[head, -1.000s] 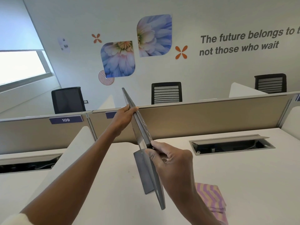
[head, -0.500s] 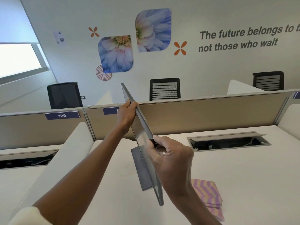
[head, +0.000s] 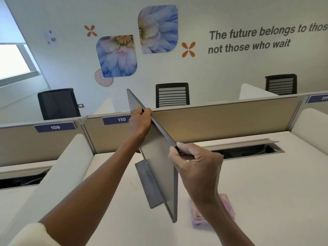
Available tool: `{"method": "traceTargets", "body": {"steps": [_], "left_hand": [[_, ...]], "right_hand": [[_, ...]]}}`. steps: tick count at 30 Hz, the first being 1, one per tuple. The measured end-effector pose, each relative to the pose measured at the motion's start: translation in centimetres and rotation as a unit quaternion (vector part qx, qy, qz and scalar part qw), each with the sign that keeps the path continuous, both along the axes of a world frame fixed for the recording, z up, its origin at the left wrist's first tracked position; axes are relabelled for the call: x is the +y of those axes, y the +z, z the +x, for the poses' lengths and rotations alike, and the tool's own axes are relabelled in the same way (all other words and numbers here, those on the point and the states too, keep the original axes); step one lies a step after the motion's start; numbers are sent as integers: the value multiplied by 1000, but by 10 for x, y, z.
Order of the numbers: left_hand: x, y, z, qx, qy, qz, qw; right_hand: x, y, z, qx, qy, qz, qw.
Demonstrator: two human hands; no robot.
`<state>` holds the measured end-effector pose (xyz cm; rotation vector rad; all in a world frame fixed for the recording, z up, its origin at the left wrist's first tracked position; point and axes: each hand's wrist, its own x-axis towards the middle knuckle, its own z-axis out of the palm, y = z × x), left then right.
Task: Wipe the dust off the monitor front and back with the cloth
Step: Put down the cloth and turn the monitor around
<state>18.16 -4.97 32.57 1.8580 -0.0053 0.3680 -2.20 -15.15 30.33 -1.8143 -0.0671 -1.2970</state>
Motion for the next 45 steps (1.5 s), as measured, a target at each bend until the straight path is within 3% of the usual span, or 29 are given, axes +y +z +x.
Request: {"method": "traceTargets", "body": {"steps": [13, 24, 32, 40, 45], "left_hand": [[-7, 1, -9, 4, 38, 19, 999], [33, 7, -17, 37, -76, 1, 996], [70, 17, -23, 57, -166, 56, 983], [75, 21, -32, 49, -192, 62, 978], [87, 27, -35, 42, -213, 103, 971]], "right_hand": [[-16, 2, -3, 12, -6, 8, 1000], [51, 5, -22, 51, 25, -44, 997], [95, 7, -32, 80, 91, -64, 991], [77, 10, -27, 112, 193, -20, 975], [40, 27, 38, 89, 178, -26, 980]]}}
